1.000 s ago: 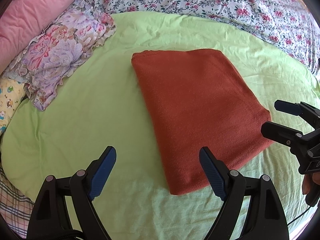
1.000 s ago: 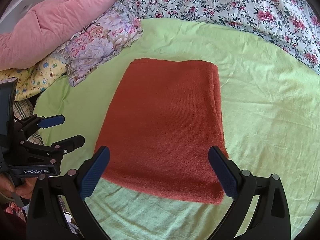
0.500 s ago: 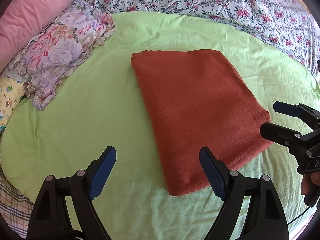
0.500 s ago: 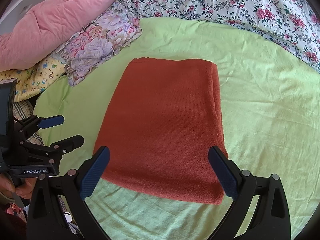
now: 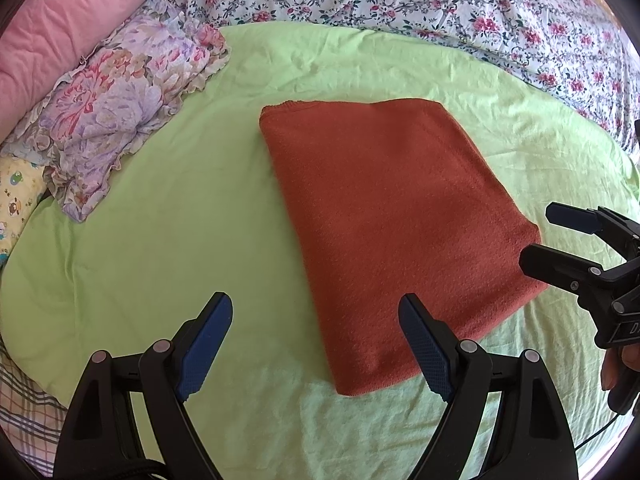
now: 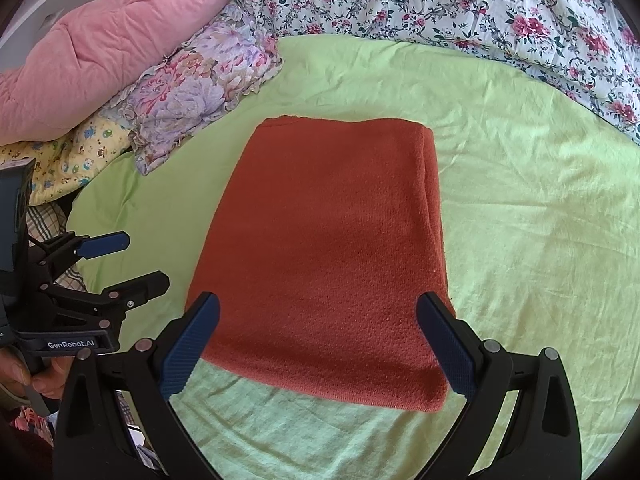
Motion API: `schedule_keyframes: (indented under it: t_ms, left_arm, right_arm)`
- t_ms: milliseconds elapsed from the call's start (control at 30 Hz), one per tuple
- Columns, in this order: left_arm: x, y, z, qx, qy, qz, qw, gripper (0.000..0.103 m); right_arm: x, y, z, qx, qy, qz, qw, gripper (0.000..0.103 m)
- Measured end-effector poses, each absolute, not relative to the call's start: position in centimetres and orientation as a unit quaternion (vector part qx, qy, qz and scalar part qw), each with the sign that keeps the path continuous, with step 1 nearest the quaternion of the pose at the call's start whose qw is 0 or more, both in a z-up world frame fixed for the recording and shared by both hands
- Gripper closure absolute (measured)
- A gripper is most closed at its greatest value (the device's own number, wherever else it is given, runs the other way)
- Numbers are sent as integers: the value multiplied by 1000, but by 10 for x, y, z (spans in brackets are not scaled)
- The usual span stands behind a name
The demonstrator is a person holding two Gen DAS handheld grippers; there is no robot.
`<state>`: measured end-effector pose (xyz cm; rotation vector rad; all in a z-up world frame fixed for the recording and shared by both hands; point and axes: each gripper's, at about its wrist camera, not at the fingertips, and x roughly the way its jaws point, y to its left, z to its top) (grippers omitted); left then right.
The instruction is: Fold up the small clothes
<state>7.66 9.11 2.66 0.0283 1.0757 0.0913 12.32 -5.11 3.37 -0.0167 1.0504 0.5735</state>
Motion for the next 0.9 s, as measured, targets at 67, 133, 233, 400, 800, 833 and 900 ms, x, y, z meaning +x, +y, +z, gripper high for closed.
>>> schedule_keyframes:
  t_ms: [67,133,233,400,800,833,900]
  left_arm:
    - [77,91,27,13,512,43,858,17]
    - [78,91,27,13,511,42,858,17]
    - [78,92,27,13,512,41,858,17]
    - [80,91,27,13,512,41,858,17]
    - [84,91,27,11,512,37,858,17]
    - [84,91,27,10,511,36,859,17]
    - [85,92,28,10,510,37,860,17]
  right_arm:
    - [124,-51,34,-8,495,269,826,4]
    - [124,-51,34,-7,494,270,826,4]
    - [124,-51,33,-8,495,270,826,4]
    - [126,-51,35,-8,493,271,827,4]
    - [133,-50,37,-4,491,267,829,4]
    - [134,-49,38,-3,490,268,829,4]
    - [133,-48,38,-1,490,267,830,4]
